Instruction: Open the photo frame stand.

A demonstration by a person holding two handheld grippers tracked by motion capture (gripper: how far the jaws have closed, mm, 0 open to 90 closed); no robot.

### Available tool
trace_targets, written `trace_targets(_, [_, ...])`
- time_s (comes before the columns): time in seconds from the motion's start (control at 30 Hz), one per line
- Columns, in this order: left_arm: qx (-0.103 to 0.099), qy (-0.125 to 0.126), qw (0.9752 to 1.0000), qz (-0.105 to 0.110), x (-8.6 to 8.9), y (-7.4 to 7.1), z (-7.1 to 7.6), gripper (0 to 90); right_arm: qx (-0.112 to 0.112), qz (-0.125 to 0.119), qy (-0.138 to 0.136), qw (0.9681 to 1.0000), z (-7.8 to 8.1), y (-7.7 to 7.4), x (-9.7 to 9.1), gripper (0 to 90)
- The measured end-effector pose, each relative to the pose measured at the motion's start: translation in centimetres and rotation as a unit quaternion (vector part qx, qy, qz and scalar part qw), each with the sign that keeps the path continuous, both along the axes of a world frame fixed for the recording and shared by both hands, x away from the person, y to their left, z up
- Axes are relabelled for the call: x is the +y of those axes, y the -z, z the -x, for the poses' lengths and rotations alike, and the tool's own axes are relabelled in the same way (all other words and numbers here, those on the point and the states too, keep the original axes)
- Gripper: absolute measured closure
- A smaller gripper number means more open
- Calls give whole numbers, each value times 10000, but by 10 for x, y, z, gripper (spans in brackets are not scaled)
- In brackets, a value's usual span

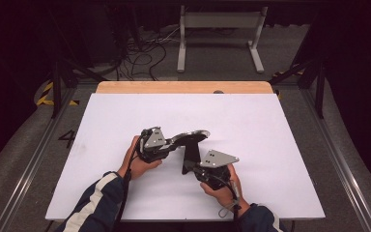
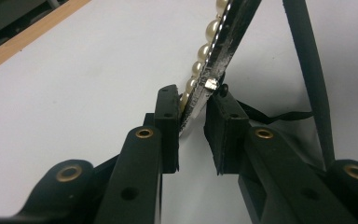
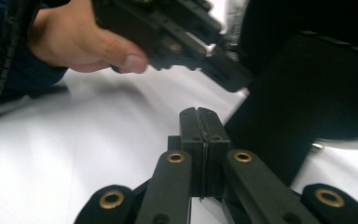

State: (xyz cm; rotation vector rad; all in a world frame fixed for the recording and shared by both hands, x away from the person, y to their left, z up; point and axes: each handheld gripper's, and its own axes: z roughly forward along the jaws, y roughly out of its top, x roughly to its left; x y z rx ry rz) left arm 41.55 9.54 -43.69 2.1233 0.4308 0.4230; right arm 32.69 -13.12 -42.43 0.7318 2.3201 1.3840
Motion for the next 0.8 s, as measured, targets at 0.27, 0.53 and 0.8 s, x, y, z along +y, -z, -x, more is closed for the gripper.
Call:
trace_targets(0.27, [14, -183, 9998, -83, -3, 3, -2, 673, -61, 354, 80, 9993, -1, 13, 28, 900])
trace_targets(0.53, [-32, -110, 9997, -203, -5, 3, 0, 749, 339, 344, 249, 9985, -4, 26, 34, 900])
trace_targets(0.8, [-39, -141, 9995, -263, -4, 2, 2, 760, 286, 521, 493, 9970, -3, 28, 37, 900])
